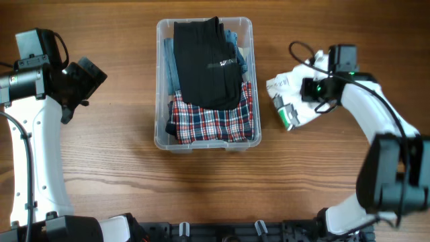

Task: Pack container
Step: 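Grasp and lift the white shirt with the right gripper, then carry the white shirt over the container and lower it inside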

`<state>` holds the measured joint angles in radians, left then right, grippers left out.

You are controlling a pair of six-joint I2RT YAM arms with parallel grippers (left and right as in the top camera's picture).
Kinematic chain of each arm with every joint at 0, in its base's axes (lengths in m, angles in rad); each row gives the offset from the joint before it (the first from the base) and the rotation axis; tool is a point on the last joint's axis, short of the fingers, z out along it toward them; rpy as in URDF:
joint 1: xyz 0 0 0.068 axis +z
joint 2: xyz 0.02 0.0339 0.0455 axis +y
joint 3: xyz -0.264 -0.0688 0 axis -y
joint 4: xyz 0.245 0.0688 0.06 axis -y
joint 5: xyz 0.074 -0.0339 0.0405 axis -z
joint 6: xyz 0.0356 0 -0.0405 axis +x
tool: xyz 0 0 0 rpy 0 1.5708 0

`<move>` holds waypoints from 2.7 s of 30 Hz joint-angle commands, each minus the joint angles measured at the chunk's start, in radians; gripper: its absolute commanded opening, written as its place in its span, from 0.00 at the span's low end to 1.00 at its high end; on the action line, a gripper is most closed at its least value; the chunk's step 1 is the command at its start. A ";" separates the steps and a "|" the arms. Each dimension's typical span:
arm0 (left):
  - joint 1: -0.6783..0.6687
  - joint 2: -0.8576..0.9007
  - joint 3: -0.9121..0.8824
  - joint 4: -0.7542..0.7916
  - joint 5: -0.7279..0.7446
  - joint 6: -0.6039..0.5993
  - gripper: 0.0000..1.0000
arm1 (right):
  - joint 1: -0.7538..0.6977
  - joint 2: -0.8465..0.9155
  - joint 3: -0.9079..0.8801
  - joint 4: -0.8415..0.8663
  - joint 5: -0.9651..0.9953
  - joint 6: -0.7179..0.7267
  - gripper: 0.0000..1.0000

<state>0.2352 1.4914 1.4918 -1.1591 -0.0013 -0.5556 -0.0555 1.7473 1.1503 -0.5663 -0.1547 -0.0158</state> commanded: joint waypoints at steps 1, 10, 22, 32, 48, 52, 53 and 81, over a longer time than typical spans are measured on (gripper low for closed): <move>0.005 -0.003 0.009 0.000 0.001 0.000 1.00 | 0.007 -0.225 0.099 -0.003 -0.132 0.087 0.04; 0.005 -0.003 0.009 0.000 0.001 0.000 1.00 | 0.153 -0.573 0.100 -0.018 -0.258 0.327 0.04; 0.005 -0.003 0.009 0.000 0.001 0.000 1.00 | 0.484 -0.497 0.098 -0.080 -0.204 0.539 0.04; 0.005 -0.003 0.009 0.000 0.001 0.000 1.00 | 0.671 -0.261 0.098 0.000 -0.158 0.676 0.04; 0.005 -0.003 0.009 0.000 0.001 0.000 1.00 | 0.753 -0.097 0.092 0.083 0.011 0.927 0.04; 0.005 -0.003 0.009 0.000 0.001 0.000 1.00 | 0.765 -0.097 0.085 0.080 0.084 0.962 0.04; 0.005 -0.003 0.009 0.000 0.001 0.000 1.00 | 0.766 -0.095 0.085 0.080 0.094 0.962 0.04; 0.005 -0.003 0.009 0.000 0.001 0.000 1.00 | 0.765 -0.174 0.090 0.071 0.290 0.509 0.76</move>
<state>0.2352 1.4914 1.4918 -1.1595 -0.0013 -0.5556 0.7109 1.6321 1.2350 -0.5076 0.0662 0.6815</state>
